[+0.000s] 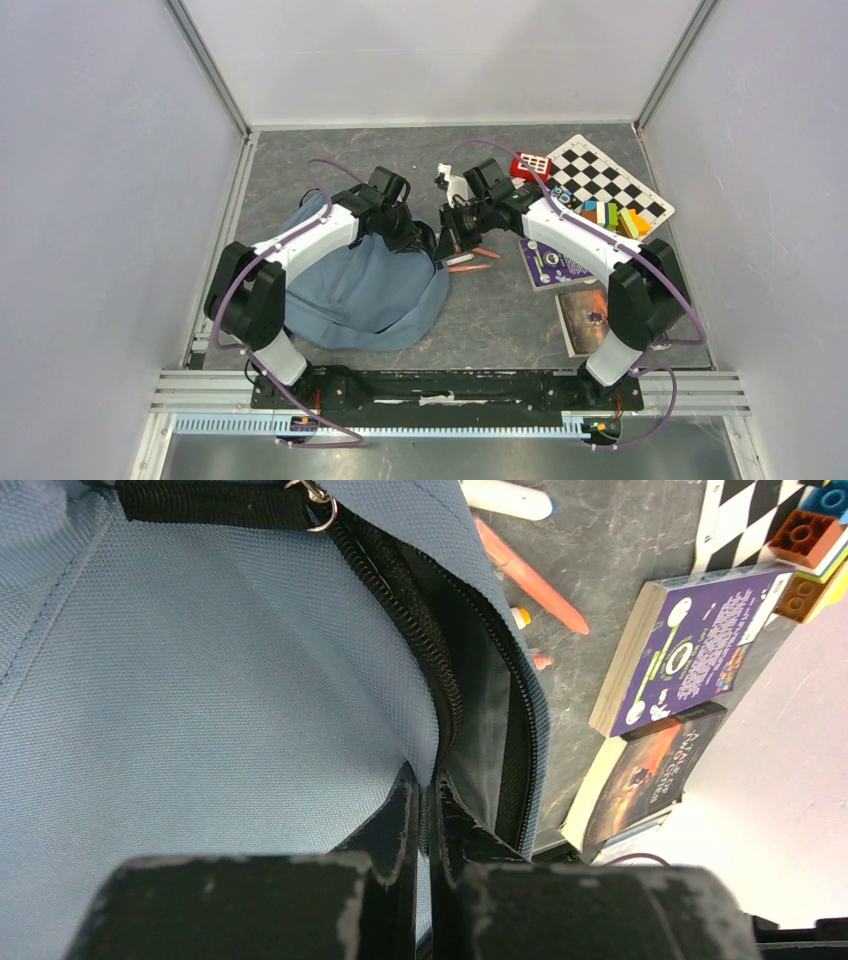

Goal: Pack the student bag
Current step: Unzip the student bag at the center of the board.

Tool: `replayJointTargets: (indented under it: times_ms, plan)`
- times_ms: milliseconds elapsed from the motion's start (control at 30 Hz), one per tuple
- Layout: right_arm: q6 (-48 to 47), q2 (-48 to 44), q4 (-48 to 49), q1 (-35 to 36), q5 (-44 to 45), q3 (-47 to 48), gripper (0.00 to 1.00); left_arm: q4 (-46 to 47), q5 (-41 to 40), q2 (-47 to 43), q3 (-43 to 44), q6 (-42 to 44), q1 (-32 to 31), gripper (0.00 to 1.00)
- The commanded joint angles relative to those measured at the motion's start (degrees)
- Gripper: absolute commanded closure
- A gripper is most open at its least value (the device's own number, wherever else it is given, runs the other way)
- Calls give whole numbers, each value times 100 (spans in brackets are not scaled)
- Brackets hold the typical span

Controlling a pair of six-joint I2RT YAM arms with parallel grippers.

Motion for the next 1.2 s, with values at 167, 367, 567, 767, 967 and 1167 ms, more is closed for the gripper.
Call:
replayJointTargets:
  times_ms: [167,367,567,767,967,1167]
  plan:
    - [234,9,392,4,99,206,100,648,-231,202,988,-567,173,98]
    - [238,21,297,13,215,379,100,870,-355,42,1103,-760,565,98]
    - [214,116,164,22,294,642,100,999,-273,-66,1138,-749,950,98]
    - [295,199,110,61,237,927,100,1025,-241,-30,1263,-557,1310,98]
    - [411,373,88,141,44,1249,100,1009,-392,62,1494,-382,1498,98]
    - [837,621,479,346,-226,1529,100,1247,-779,72,1590,-583,1547,98]
